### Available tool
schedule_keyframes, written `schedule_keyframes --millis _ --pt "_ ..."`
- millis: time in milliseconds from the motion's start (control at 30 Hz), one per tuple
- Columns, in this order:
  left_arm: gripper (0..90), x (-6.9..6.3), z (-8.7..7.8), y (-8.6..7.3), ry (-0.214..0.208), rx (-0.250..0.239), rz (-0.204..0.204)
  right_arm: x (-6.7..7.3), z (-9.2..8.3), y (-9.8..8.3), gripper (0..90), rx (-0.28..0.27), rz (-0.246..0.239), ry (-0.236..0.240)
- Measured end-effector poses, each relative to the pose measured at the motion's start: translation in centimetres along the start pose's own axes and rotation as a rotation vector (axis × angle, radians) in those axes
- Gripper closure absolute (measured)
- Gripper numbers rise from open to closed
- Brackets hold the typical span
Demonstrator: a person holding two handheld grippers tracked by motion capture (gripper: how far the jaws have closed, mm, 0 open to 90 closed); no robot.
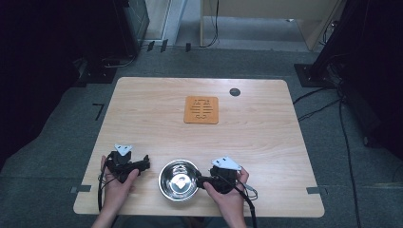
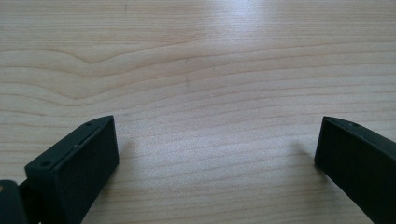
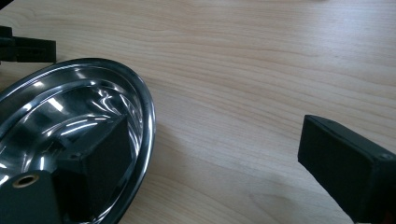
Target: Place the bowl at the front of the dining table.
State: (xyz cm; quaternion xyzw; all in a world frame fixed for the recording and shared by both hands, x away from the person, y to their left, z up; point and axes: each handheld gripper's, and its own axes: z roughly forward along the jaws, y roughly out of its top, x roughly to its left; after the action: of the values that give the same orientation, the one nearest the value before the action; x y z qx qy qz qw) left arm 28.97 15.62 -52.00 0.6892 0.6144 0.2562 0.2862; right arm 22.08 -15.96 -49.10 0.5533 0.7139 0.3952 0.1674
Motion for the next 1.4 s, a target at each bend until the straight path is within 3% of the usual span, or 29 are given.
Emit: schedule_keyframes --millis 467,667,700,867,1033,1267,1400 --pt "0.0 0.0 0.0 0.0 -0.003 0.002 0.004 1.7 1.6 -0.8 10.3 0.052 -0.025 0.006" --pt "0.0 0.0 0.0 0.0 -0.005 0.002 0.008 1.8 1.6 -0.9 22.2 0.045 -0.02 0.007" --pt "0.0 0.0 0.0 0.0 -0.005 0.003 0.008 1.8 1.6 -1.0 30.9 0.037 -0.014 0.006" --pt "0.0 0.0 0.0 0.1 -0.006 0.002 0.008 1.7 1.9 -1.2 44.6 0.06 -0.004 0.061" --pt "0.0 0.0 0.0 0.1 -0.006 0.002 0.008 1.8 1.9 -1.3 67.8 0.076 0.021 0.116" --pt "0.0 0.0 0.0 0.1 -0.007 0.001 0.01 1.9 2.2 -1.4 69.0 0.102 0.028 0.12" --pt "0.0 0.0 0.0 0.1 -0.007 0.001 0.01 1.9 2.2 -1.3 76.5 0.1 0.029 0.148"
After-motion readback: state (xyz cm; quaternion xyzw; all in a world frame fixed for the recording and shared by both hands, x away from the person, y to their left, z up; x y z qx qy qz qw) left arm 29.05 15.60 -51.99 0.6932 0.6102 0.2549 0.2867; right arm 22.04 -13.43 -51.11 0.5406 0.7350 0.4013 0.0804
